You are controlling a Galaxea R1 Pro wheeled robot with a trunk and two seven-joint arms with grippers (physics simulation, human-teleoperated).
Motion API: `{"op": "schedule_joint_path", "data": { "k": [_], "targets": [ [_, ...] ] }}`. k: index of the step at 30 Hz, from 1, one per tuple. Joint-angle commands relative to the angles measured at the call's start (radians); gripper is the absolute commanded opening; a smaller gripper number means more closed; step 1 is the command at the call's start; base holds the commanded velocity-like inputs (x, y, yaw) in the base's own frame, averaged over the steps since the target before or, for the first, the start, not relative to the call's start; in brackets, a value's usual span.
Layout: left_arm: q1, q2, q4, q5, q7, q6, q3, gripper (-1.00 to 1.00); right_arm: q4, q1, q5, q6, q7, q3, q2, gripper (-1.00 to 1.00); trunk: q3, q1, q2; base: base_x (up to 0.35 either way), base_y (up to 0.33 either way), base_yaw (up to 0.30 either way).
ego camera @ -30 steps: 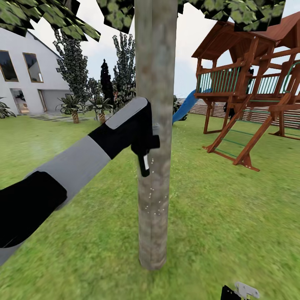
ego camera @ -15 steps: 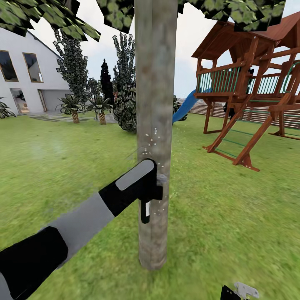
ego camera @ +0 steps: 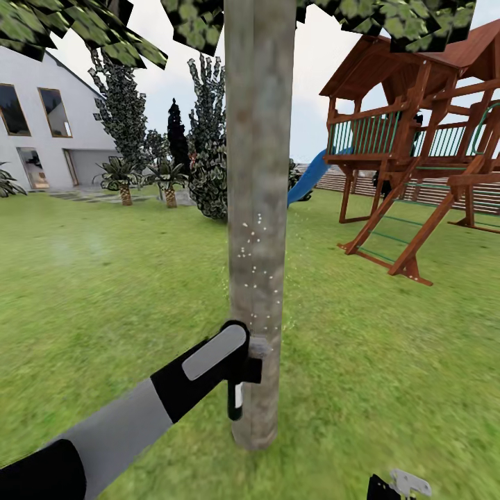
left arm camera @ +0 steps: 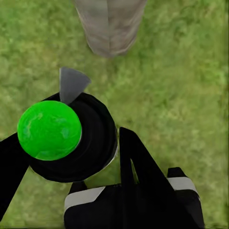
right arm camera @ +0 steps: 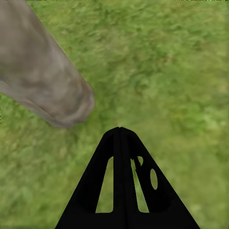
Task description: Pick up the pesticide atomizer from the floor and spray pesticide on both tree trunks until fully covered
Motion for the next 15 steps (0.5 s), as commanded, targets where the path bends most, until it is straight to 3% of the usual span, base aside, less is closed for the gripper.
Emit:
{"op": "schedule_joint_path", "data": {
  "k": [1,2,4,5,8,11,15],
  "targets": [
    [0.017,0.009,-0.002,-0.004,-0.022,0.006,0.000,-1.00,0.001,-0.001,-0.010,-0.003,0.009,-0.002,0.000,-1.00,-0.002,0.000,-0.002,0.000,0.000,0.000],
    [0.043,0.021,-0.003,-0.041,-0.070,0.003,0.003,-1.00,0.001,-0.001,-0.010,-0.004,0.009,-0.001,0.000,-1.00,-0.002,0.000,-0.002,0.000,0.000,0.000],
    [0.090,0.036,0.000,-0.155,-0.159,-0.012,0.005,-1.00,0.001,-0.001,-0.010,-0.005,0.010,-0.001,0.000,-1.00,-0.002,0.000,-0.002,0.000,0.000,0.000],
    [0.103,0.038,0.001,-0.176,-0.187,-0.019,0.006,-1.00,0.001,-0.001,-0.010,-0.005,0.010,-0.001,0.000,-1.00,-0.002,0.000,-0.002,0.000,0.000,0.000],
    [0.122,0.041,-0.001,-0.208,-0.255,-0.055,0.002,-1.00,0.000,-0.001,-0.010,-0.007,0.014,0.000,0.000,-1.00,-0.002,0.000,-0.002,0.000,0.000,0.000],
    [0.126,0.042,0.002,-0.214,-0.300,-0.092,-0.001,-1.00,-0.001,-0.001,-0.010,-0.006,0.012,0.001,0.000,-1.00,-0.002,0.000,-0.002,0.000,0.000,0.000],
    [0.153,0.061,0.009,-0.217,-0.424,-0.107,-0.001,-1.00,0.000,-0.001,-0.002,-0.007,0.008,0.001,0.000,-1.00,-0.002,0.000,-0.002,0.000,0.000,-0.035]
  ]
}}
